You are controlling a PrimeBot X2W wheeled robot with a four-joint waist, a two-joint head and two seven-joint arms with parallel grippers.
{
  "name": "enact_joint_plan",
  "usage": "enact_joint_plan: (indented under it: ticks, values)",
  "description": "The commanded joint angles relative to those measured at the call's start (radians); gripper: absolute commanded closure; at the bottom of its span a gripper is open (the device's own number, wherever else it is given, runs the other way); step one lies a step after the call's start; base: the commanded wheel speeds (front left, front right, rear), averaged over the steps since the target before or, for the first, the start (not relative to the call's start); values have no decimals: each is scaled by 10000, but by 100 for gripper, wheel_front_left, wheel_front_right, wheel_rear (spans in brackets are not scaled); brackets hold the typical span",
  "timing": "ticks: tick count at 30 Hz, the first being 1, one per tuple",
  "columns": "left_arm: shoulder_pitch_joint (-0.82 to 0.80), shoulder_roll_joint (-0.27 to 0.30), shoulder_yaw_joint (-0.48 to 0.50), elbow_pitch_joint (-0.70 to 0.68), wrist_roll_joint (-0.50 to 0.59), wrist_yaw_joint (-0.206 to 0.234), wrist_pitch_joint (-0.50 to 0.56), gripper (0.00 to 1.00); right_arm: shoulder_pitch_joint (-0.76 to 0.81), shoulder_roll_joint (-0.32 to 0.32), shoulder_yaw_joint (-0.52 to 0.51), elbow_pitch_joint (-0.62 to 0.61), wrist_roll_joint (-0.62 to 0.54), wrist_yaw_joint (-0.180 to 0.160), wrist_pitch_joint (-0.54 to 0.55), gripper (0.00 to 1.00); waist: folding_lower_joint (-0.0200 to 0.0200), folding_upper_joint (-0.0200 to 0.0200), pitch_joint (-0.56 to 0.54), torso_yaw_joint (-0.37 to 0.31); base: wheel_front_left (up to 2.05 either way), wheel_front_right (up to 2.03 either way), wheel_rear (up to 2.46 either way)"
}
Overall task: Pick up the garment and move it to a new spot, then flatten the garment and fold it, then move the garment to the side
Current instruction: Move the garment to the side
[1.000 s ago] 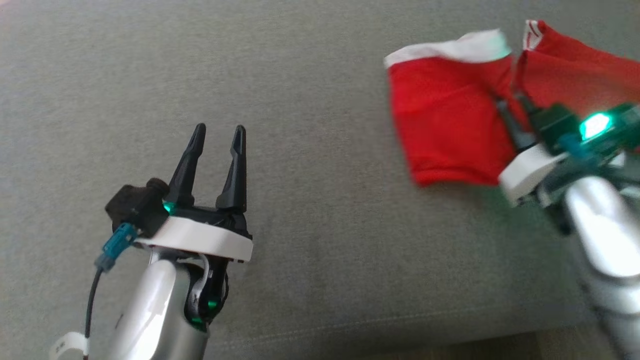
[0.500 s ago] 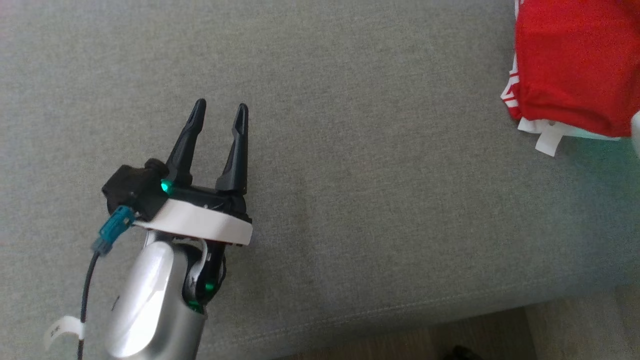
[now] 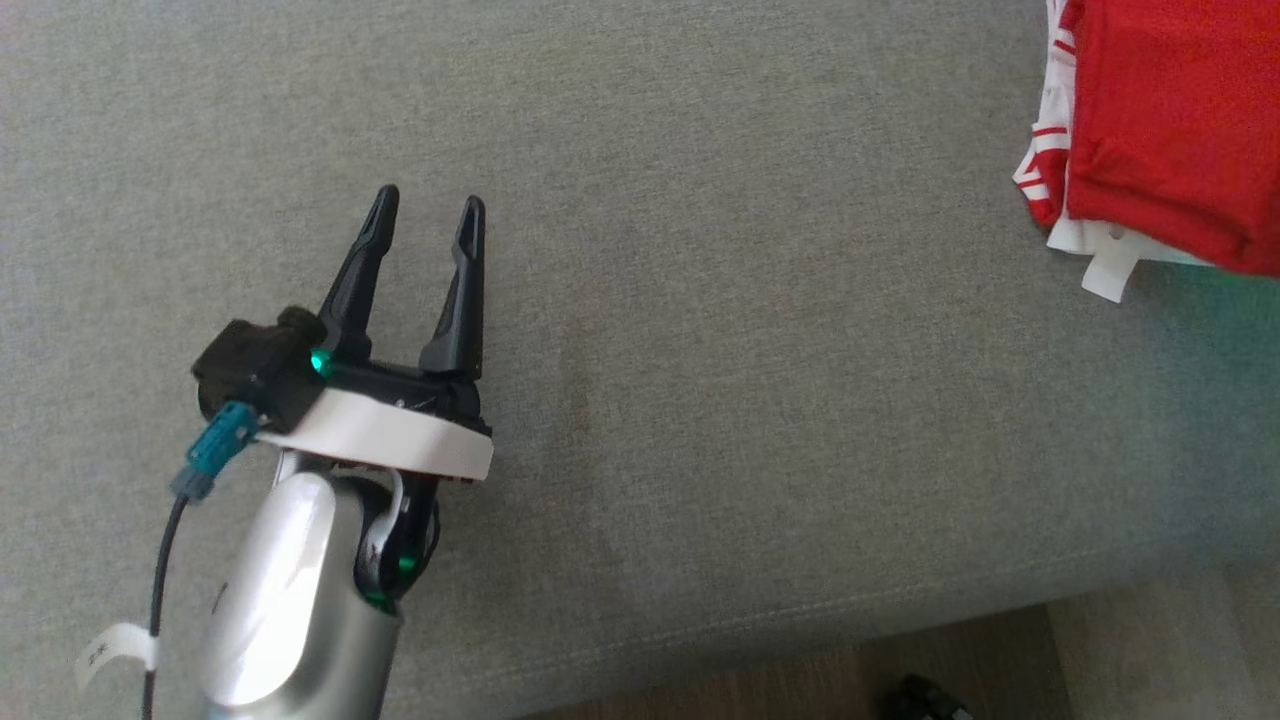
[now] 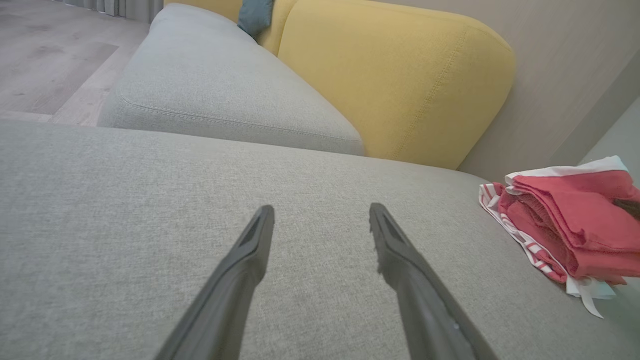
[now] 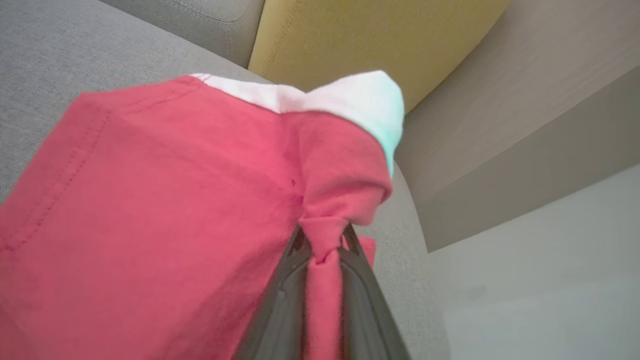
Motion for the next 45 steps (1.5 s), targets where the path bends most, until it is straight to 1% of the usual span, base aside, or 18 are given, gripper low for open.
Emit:
enact_joint_plan:
  ticks: [1,2,3,4,7,14,17,20,21,25,29,33,37,40,43,45]
  values:
    - [-188,81,343,-270,119,-70,-120,0,187,-168,-75,-337,5,65,47,100,0,0,-20,-25,0,0,0]
    - [-191,81,350,-259,125,-75,-120,0,178,-107,-133,-366,1,65,8,76,0,0,-28,-39,0,0,0]
    - [-197,81,357,-252,131,-79,-120,0,171,-44,-196,-406,-25,65,-30,15,0,0,-39,-54,0,0,0]
    - [-200,81,363,-247,136,-82,-120,0,174,26,-255,-439,-44,65,-43,0,0,0,-53,-69,0,0,0]
    - [-197,81,369,-231,142,-88,-120,0,170,198,-415,-536,-45,65,-65,0,0,0,-115,-95,0,0,0]
    - [-163,81,324,-189,8,-63,-120,0,-2,300,-546,-954,-246,65,-150,0,0,0,-460,28,0,0,0]
    - [-103,81,345,-221,-107,1,-120,0,-95,655,-507,-1387,-269,65,-247,0,0,0,-736,141,0,0,0]
    - [3,81,345,-261,-243,91,-120,0,-36,1223,-393,-1870,-177,65,-470,0,0,0,-1114,300,0,0,0]
    - [3,81,345,-261,-243,91,-120,0,-36,1223,-393,-1870,-177,65,-470,0,0,0,-1114,300,0,0,0]
    - [219,81,364,-347,-406,242,-120,0,320,2276,-300,-2507,44,65,-1066,0,0,0,-1663,548,0,0,0]
    - [506,81,376,-445,-535,405,-120,0,1068,3442,-69,-2862,236,65,-1789,0,0,0,-2198,832,0,0,0]
    - [857,81,422,-505,-621,548,-120,0,1958,4197,153,-2914,334,65,-2534,0,0,0,-2675,1081,0,0,0]
    - [1248,81,454,-490,-644,638,-120,0,2845,4425,293,-2773,391,65,-3335,0,0,0,-3040,1259,0,0,0]
    - [1517,81,448,-505,-687,660,-120,0,3390,4439,451,-2597,951,65,-3847,0,0,0,-3230,1352,0,0,0]
    - [1752,81,439,-538,-699,660,-120,0,3776,4442,606,-2448,1285,65,-4153,0,0,0,-3390,1387,0,0,0]
    - [1870,81,509,-673,-690,756,-120,0,3949,4443,680,-2395,1406,65,-4287,0,0,0,-3451,1392,0,0,0]
